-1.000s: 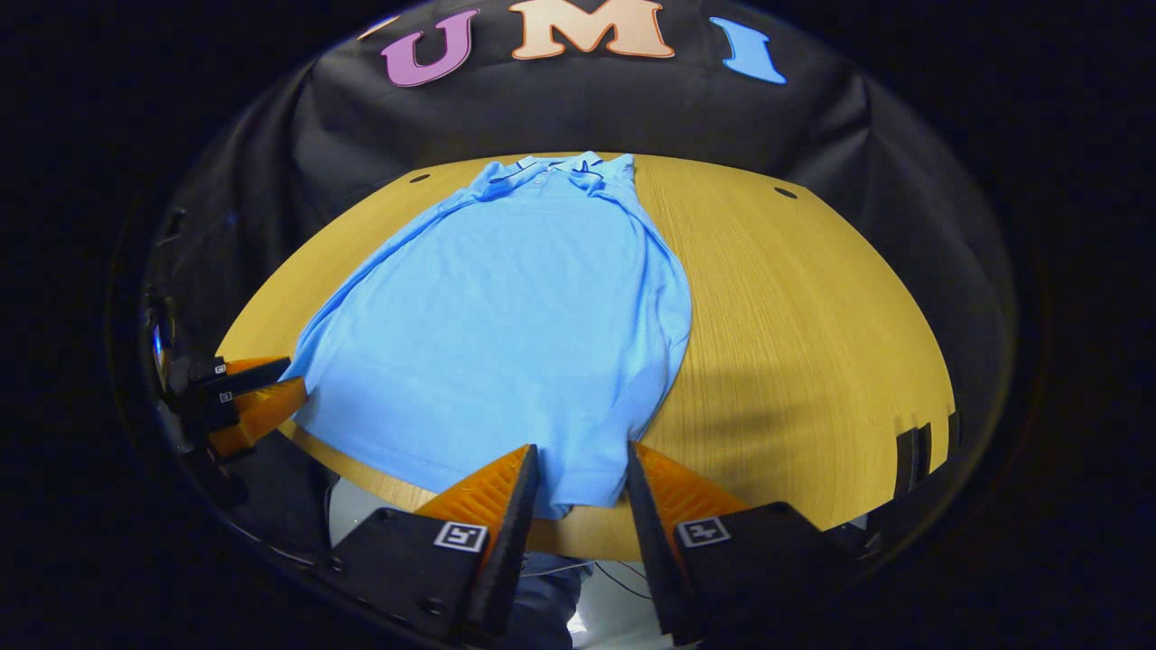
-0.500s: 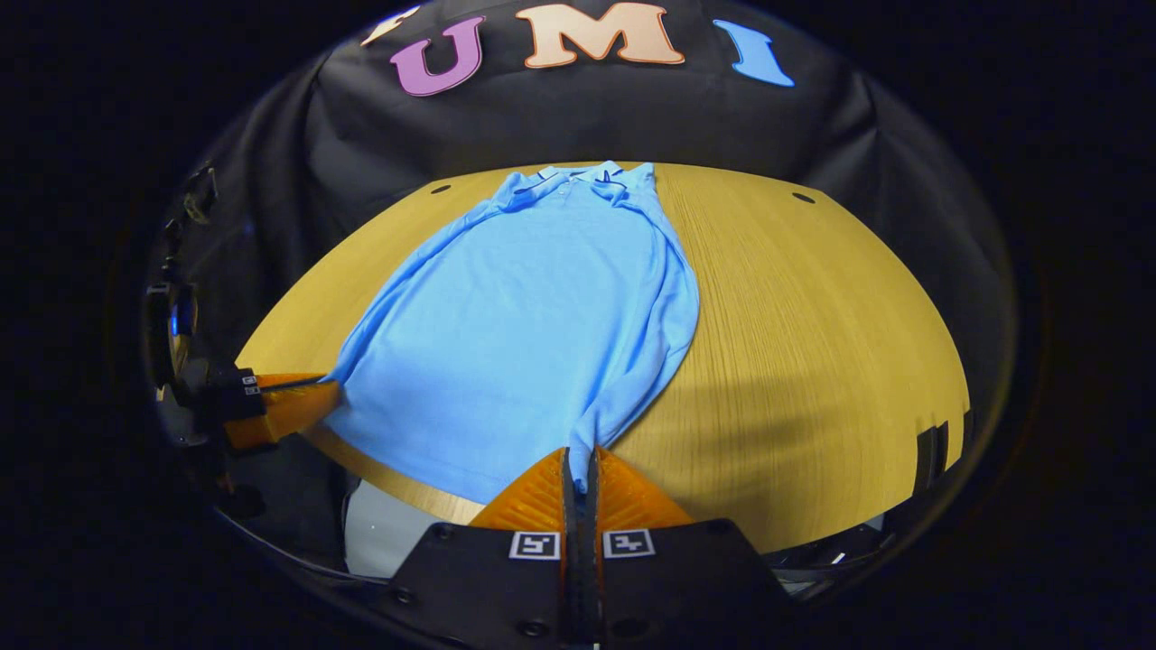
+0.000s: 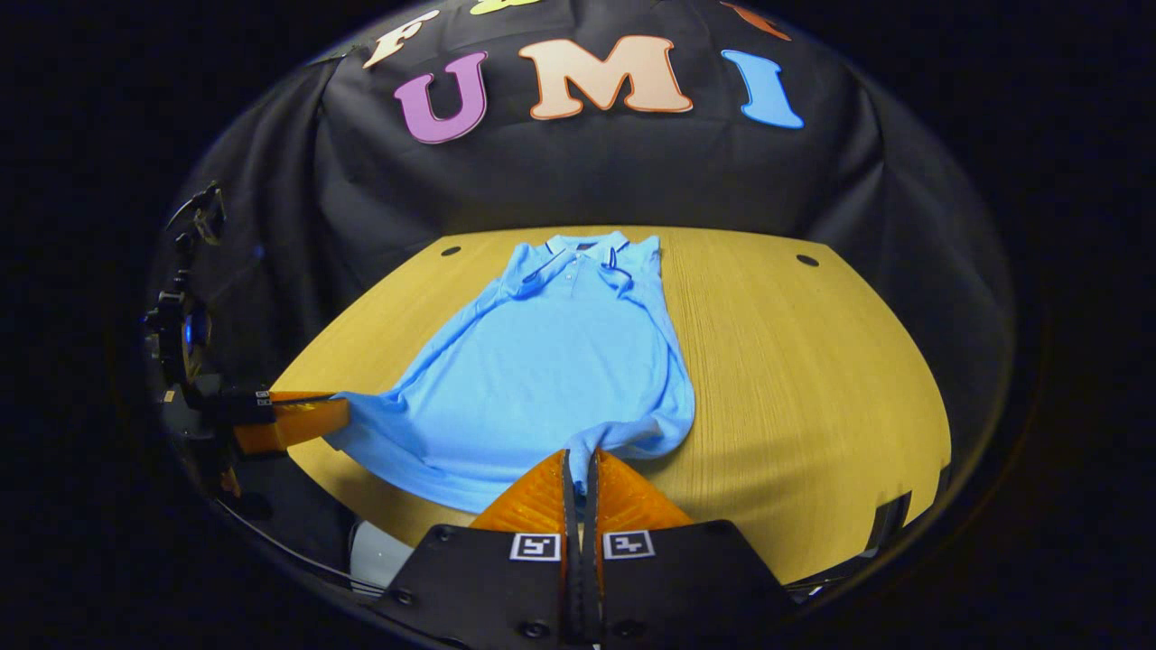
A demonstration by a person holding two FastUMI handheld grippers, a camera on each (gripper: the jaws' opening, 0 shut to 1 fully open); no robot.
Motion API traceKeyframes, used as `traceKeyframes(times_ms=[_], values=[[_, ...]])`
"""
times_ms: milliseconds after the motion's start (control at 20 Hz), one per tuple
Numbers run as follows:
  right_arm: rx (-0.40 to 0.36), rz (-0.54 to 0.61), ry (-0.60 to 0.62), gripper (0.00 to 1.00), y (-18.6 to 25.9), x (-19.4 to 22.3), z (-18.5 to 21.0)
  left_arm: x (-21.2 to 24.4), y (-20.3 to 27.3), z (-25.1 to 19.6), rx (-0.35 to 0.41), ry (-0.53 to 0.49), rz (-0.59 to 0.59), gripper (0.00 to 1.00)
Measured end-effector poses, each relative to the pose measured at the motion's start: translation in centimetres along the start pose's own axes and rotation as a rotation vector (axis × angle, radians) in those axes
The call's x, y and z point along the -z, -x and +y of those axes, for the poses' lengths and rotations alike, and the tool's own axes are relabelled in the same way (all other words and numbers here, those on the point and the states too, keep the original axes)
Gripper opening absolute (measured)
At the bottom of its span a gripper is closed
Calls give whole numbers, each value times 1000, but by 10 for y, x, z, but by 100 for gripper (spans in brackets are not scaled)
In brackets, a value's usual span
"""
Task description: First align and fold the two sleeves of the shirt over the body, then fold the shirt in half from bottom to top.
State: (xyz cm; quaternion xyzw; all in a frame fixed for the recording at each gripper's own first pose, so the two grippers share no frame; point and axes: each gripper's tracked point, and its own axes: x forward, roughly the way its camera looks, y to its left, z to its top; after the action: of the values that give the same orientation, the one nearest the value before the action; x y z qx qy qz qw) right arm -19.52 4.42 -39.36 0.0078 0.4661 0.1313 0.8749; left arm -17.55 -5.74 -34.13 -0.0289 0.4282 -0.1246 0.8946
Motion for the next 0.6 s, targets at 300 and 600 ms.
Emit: traceKeyframes(times_ms=[300,600], values=[[-34,-113,3,3,-22,-91,-6,-83,-25,5,16,45,-75,0],[-47,-177,0,3,-64,-164,-29,-170,-69,24,-26,62,-138,0]])
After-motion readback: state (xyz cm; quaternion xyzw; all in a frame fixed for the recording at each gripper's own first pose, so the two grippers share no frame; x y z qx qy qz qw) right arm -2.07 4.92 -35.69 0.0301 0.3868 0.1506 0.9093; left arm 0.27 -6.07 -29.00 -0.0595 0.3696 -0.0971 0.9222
